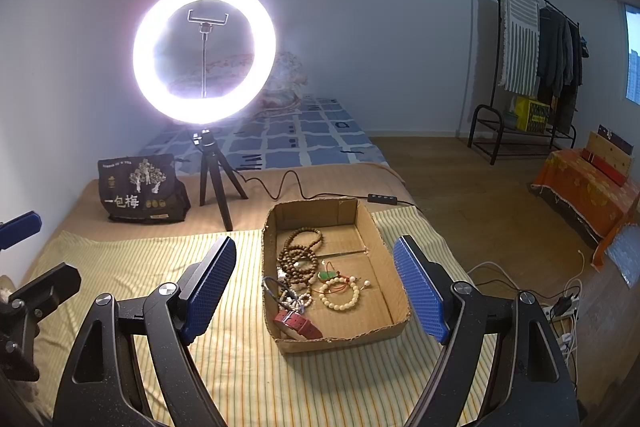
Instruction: Organize jewelry
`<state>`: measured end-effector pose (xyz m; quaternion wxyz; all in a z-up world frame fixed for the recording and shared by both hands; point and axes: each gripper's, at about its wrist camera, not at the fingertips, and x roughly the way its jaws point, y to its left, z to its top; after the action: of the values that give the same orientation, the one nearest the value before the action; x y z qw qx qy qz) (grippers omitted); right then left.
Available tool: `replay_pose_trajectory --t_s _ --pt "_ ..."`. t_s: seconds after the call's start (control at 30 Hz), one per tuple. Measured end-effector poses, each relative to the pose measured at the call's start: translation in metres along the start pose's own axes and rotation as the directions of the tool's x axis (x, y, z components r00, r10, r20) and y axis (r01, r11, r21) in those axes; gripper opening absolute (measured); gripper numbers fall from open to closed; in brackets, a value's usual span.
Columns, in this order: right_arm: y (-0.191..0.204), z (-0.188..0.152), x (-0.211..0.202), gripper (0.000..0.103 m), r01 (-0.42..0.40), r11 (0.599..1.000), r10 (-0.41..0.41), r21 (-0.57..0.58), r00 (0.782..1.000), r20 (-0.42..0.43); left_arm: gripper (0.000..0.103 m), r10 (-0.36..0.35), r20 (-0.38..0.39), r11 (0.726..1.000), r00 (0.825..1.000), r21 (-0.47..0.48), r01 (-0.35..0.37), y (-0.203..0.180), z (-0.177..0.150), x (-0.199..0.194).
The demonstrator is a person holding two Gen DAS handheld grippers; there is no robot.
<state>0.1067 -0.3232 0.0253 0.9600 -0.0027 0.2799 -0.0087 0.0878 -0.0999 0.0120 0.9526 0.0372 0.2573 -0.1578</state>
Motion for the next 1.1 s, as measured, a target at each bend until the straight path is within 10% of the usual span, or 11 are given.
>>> replay_pose_trajectory --t_s 1.1 --pt "-0.0001 0.0 -0.0004 0.081 0.003 1.0 -0.003 0.001 1.0 -0.002 0.103 -0.008 0.002 1.0 1.0 0.009 0.008 -0.0077 0.0006 -0.0046"
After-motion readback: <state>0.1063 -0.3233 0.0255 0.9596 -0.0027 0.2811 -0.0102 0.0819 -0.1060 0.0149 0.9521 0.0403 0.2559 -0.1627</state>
